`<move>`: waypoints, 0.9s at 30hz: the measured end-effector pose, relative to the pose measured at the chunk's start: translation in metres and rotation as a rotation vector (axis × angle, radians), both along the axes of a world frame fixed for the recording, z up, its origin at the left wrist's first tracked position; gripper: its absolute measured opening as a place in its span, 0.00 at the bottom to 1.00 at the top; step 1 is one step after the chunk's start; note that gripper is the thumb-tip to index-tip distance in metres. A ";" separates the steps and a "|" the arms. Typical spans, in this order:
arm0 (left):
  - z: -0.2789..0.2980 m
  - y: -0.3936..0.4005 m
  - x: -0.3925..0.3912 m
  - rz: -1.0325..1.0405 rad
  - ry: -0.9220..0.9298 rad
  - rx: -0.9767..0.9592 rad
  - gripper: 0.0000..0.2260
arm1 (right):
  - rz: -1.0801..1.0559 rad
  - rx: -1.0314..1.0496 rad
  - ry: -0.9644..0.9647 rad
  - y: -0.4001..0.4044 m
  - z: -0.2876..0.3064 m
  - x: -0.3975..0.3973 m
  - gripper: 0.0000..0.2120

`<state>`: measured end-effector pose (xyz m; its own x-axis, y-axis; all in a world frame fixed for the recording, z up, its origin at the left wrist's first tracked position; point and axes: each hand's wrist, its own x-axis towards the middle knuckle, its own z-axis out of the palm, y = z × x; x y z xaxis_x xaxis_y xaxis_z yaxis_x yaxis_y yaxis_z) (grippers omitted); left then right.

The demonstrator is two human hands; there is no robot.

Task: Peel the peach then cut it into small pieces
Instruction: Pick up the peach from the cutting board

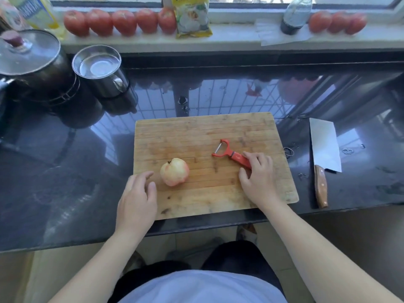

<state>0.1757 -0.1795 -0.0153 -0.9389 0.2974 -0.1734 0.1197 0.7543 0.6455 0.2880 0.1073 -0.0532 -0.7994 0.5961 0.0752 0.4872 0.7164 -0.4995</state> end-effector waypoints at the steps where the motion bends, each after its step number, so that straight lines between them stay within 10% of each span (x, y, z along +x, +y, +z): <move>1: -0.002 -0.001 -0.002 0.011 0.004 0.006 0.14 | -0.008 -0.028 -0.005 0.001 0.003 -0.001 0.20; 27: -0.049 0.058 -0.035 0.248 0.149 0.581 0.34 | 0.083 0.551 0.106 0.013 -0.039 -0.029 0.14</move>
